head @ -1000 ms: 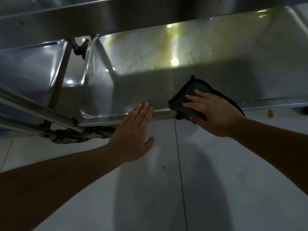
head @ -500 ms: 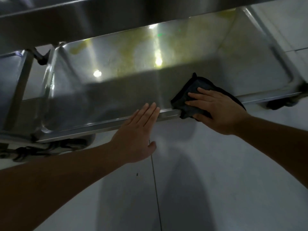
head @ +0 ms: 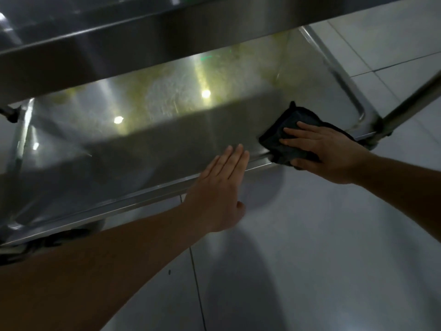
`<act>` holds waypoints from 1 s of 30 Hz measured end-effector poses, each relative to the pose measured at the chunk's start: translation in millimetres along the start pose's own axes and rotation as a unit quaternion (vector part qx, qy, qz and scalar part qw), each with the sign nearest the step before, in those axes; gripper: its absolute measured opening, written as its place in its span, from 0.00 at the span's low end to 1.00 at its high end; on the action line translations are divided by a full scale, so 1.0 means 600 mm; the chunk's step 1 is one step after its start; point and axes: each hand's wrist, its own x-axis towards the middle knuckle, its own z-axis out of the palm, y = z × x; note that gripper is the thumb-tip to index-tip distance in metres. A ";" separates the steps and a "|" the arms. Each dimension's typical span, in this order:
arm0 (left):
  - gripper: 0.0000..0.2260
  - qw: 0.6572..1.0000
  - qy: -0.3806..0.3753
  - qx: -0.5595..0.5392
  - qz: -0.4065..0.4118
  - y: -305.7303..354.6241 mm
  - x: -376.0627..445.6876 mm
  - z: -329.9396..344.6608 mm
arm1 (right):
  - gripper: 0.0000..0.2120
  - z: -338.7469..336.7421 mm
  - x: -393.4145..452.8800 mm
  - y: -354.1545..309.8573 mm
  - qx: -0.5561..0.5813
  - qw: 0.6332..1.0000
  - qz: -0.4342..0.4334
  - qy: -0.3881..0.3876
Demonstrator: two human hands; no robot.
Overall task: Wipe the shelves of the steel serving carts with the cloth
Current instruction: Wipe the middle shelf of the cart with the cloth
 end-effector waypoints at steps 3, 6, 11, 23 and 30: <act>0.48 1.000 -0.002 -0.014 -0.003 0.025 0.022 0.007 | 0.37 -0.011 -0.019 0.041 -0.007 0.999 0.044 -0.009; 0.47 1.000 0.001 -0.017 -0.010 0.035 0.031 0.014 | 0.38 -0.016 -0.031 0.069 -0.004 0.997 0.074 -0.021; 0.47 1.000 0.005 0.009 -0.011 0.032 0.028 0.020 | 0.32 -0.001 -0.045 0.097 0.013 0.985 0.170 0.021; 0.48 1.000 0.007 0.015 0.008 0.026 0.027 0.020 | 0.34 -0.027 0.105 0.124 0.020 0.946 0.319 0.049; 0.46 1.000 0.007 0.024 0.017 0.026 0.028 0.017 | 0.32 -0.080 0.198 0.141 0.018 0.953 0.285 0.096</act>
